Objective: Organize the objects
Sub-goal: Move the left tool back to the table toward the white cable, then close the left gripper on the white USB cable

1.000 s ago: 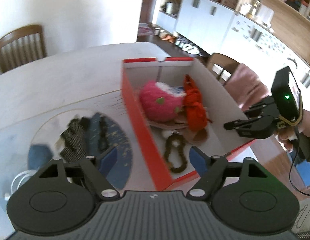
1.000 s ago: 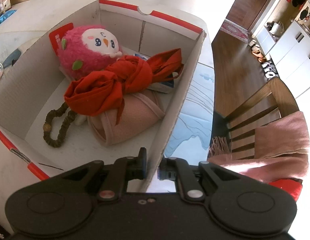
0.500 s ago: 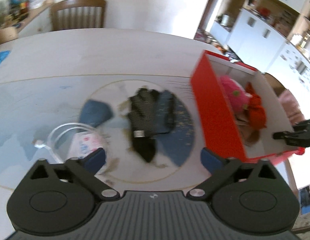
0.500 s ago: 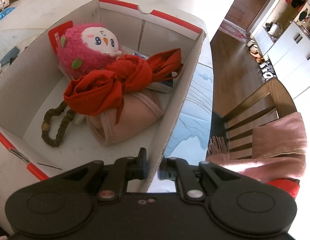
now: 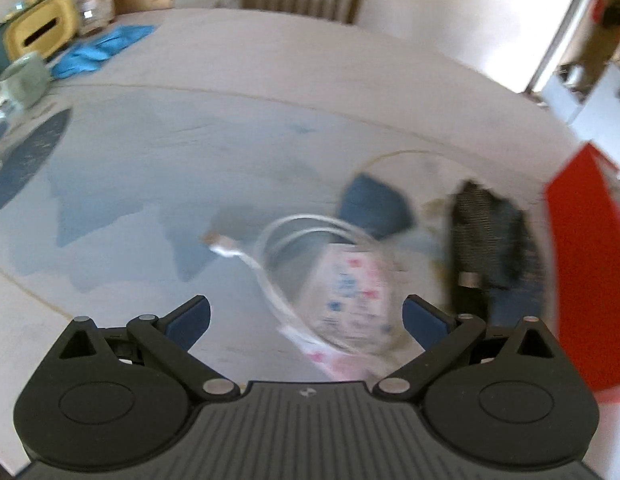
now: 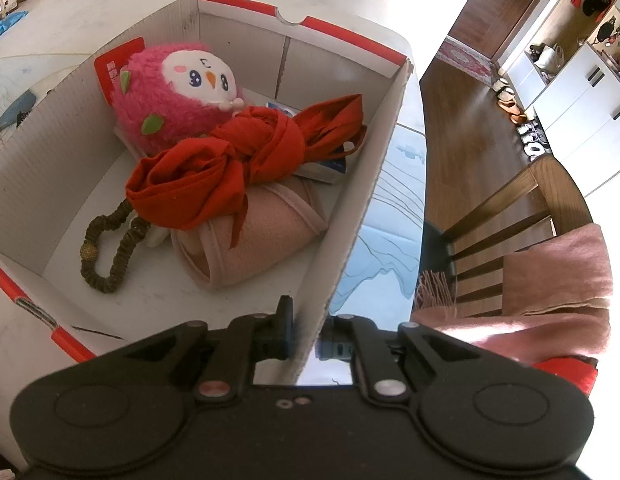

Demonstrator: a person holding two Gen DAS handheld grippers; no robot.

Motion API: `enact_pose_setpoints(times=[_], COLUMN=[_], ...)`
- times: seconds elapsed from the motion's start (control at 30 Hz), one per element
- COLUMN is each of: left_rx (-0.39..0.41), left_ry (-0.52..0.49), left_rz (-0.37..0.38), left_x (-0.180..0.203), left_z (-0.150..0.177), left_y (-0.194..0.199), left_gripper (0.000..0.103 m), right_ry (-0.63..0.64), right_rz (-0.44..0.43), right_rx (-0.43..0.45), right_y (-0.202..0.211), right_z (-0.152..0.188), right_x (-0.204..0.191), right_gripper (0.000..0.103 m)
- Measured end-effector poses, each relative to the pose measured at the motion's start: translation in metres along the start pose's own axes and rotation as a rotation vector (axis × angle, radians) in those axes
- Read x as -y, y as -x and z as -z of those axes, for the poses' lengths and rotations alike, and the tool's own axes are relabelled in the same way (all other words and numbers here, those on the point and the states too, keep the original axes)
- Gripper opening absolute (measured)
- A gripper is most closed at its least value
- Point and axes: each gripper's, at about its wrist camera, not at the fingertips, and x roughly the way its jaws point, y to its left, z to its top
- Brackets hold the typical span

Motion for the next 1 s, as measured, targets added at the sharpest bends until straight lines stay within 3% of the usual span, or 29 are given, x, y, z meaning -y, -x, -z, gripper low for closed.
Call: enact_pose_setpoints(times=[0.17,0.5,0.6,1.0], left_rx=[0.010,-0.020,-0.036,-0.050], left_ry=[0.035,0.064,0.066,0.047], left_rz=[-0.115,-0.204,-0.210,-0.137], left_x=[-0.017,-0.021,-0.019,-0.009], left_z=[-0.003,-0.007,-0.005,-0.004], left_y=[-0.017,-0.036,-0.040,-0.041], left_gripper=[0.103,0.102,0.097,0.048], right_ry=[0.002,0.005,0.003,0.001], right_rz=[0.005,0.009,0.009,0.009], right_rx=[-0.003,-0.005,-0.006,-0.006], right_y=[-0.001,-0.002,-0.002,-0.003], right_z=[0.000,0.000,0.000,0.001], right_x=[-0.001,-0.002,-0.002,-0.002], right_gripper=[0.010,0.011,0.011,0.011])
